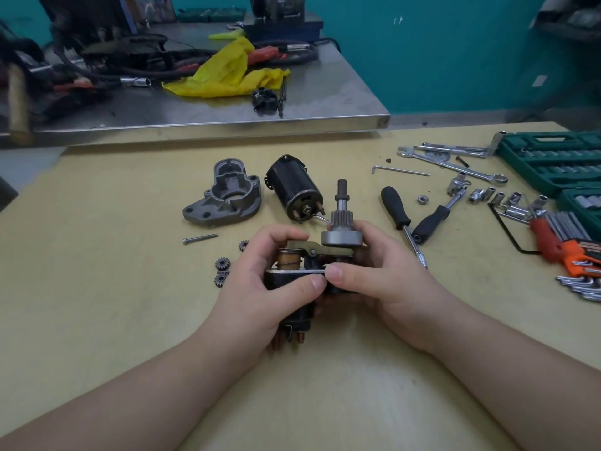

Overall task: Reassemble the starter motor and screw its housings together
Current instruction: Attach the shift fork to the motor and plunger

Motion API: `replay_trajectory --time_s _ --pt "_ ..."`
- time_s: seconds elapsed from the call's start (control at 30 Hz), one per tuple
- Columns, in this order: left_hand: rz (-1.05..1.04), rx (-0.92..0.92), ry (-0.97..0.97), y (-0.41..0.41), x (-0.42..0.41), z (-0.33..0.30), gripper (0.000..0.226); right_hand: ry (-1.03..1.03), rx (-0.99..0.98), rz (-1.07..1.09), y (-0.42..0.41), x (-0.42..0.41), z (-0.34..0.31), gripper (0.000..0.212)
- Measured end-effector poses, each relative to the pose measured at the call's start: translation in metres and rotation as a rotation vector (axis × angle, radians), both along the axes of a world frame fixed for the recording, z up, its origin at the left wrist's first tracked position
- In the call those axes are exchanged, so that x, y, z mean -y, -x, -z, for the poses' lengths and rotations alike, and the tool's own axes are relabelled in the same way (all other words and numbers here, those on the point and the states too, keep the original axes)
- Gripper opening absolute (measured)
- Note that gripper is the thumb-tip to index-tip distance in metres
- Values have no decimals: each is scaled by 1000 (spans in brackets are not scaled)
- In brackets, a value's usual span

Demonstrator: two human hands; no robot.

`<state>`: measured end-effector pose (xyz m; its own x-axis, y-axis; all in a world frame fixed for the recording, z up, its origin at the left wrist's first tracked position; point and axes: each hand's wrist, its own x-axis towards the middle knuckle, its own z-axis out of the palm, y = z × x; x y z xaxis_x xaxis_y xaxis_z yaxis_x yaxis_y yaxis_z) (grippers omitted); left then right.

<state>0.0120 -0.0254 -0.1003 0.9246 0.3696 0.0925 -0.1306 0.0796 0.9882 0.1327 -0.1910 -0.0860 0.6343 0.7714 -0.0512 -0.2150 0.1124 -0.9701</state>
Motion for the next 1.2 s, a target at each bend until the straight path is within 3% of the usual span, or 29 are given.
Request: replay_trajectory --time_s 0.17,0.27,0.37,0.47,0.6,0.77,0.97,1.1,1.2 --pt "58 -22 -55 -2 -5 -2 68 -52 -106 56 -1 -2 -4 54" --pt "3 -33 -141 -3 -13 -12 53 -84 -202 85 -5 -2 -7 48" --pt "-206 -47 -153 -6 -43 -30 30 -145 -332 111 -10 0 -8 27" --pt "-375 -80 -382 -4 -84 -40 4 -222 -414 131 -12 1 -12 23" --pt "-336 -258 -662 2 -115 -36 13 -242 -452 174 -13 1 -13 12" --pt "-273 -351 -980 4 -126 -31 21 -229 -409 149 -13 -1 -11 23" --pt "-347 -389 -1096 6 -152 -25 11 -184 -355 103 -13 -1 -7 18" --pt "-288 -419 -1087 4 -155 -18 16 -140 -305 119 -10 -2 -7 37" --pt "-257 -418 -1099 3 -153 -15 20 -100 -239 125 -8 -3 -7 40"
